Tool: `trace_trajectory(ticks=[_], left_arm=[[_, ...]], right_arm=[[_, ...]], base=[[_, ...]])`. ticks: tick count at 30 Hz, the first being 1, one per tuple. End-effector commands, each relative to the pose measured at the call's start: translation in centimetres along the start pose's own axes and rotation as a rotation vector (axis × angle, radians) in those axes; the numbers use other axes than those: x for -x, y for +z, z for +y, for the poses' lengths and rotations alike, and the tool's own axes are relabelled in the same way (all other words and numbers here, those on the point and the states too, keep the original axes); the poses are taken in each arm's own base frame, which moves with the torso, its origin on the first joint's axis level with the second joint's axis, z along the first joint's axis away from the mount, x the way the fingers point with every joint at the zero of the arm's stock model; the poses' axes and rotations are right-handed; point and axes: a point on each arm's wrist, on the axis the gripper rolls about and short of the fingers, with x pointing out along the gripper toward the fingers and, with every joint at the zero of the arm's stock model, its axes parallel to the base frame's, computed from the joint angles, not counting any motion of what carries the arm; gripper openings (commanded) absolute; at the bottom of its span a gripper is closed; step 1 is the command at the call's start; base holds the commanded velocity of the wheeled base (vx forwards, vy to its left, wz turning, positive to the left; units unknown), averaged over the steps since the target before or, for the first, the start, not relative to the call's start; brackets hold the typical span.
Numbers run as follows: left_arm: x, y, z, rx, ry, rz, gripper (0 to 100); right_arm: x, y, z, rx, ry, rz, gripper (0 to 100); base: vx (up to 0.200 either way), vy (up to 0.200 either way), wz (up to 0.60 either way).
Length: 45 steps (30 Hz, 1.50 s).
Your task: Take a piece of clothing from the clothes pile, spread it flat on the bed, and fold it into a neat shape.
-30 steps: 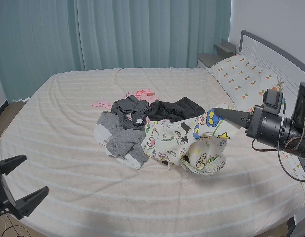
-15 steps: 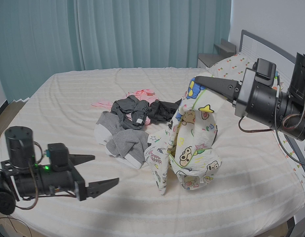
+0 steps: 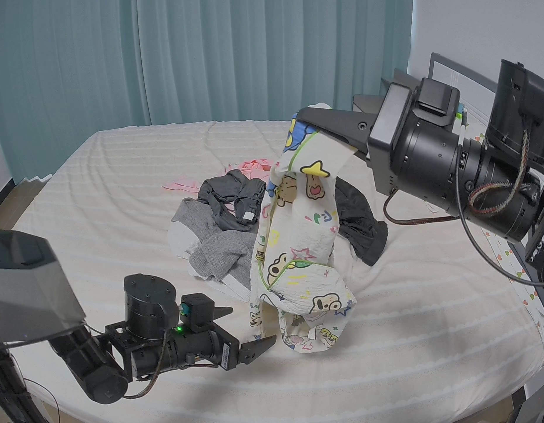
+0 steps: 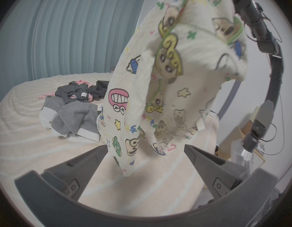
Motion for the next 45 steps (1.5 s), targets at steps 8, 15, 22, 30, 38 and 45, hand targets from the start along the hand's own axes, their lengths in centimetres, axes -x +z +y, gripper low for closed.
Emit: trace_trajectory(ticks=[8,15,22,30,38,45], left_arm=[[-3.8,-3.4,2.4,0.074,0.104,0.079,100],[-6.3,-4.7,2.8,0.095,0.082,0.023,100],[-9.3,-6.5,3.8,0.096,0.095,0.013,100],[-12.4,-6.3,4.3,0.155,0.126,-0.075,0],[-11.1,-6.5,4.5,0.185,0.144,-0.092,0],[-8.3,-1.3,5.3,0.211,0.308,-0.271,0]], right_arm=[[-0.2,-0.3,-0.1,-0.008,-0.003,0.009,0],[-0.1,-0.5,-0.5,-0.011,-0.017,0.017,0],[-0.3,-0.7,-0.7,-0.012,-0.024,0.021,0],[0.0,-0.6,-1.0,-0.011,-0.034,0.019,0],[1.5,-0.1,-3.7,-0.022,-0.133,-0.003,0],[3.7,1.4,-7.7,-0.044,-0.294,-0.073,0]], base=[[0.0,0.0,0.0],[0.0,0.0,0.0],[0.0,0.0,0.0],[0.0,0.0,0.0],[0.0,0.0,0.0],[0.0,0.0,0.0]])
